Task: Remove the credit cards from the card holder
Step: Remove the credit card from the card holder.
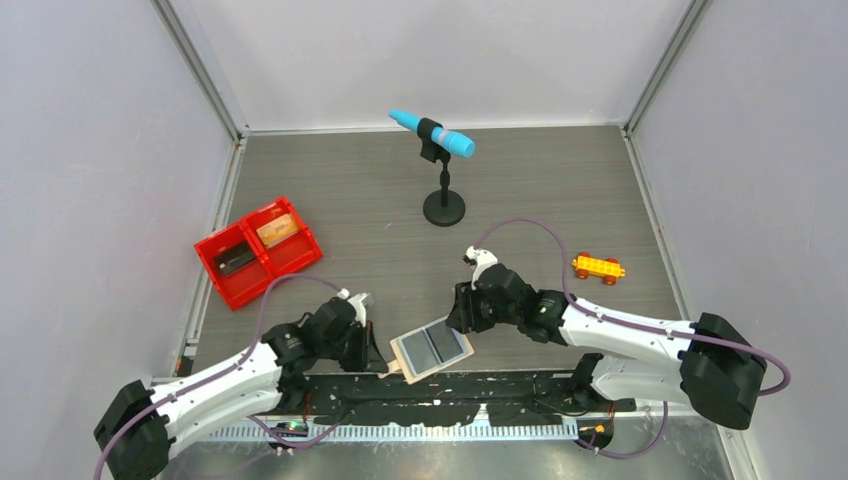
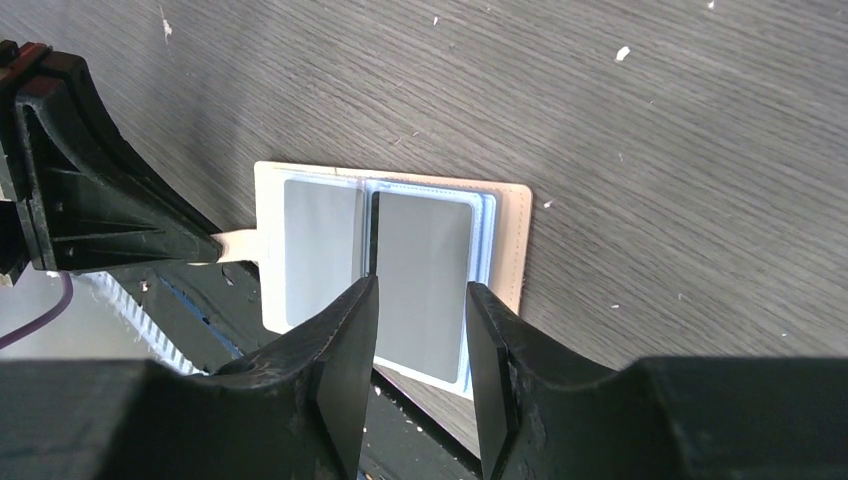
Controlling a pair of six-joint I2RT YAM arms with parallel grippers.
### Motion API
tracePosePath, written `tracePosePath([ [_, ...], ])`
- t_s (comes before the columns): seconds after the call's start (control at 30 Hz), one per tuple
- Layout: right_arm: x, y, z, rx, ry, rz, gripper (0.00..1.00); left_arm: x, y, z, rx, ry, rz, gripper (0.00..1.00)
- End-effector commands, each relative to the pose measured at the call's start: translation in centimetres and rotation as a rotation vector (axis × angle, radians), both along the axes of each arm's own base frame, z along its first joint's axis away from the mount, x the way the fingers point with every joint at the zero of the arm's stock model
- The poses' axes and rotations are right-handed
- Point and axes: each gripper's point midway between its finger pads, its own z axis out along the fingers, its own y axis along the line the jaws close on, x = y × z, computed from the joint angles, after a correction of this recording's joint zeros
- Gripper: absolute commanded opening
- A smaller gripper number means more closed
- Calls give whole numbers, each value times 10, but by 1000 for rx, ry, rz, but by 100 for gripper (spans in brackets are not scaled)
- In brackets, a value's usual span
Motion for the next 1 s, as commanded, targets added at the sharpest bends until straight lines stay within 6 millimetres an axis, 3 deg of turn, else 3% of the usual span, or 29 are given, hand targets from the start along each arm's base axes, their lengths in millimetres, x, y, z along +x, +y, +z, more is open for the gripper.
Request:
tracePosePath([
  [0.0,14,3,24,23,-89,-17,45,34,-15,25,-32,-134,54,0],
  [0.2,24,-7,29,-18,-140,-60,46,63,-16,33,25,-211,119,0],
  [0.53,20,-10,18,3,-103,-104,46,106,-9,43,57,-236,216,0],
  [0.57,20,-10,17,6,-99,-113,47,109,-6,45,63,-238,231,6],
  [0.63,18,-12,13,17,-73,-142,48,117,-1,56,61,-258,264,28],
  [0.7,16,-12,10,26,-54,-162,49,127,9,76,95,-314,295,39],
  [0.83,13,-10,7,54,-24,-191,50,149,31,127,201,-469,321,46],
  [0.97,10,-3,7,120,-12,-205,50,146,6,157,73,-488,249,46],
])
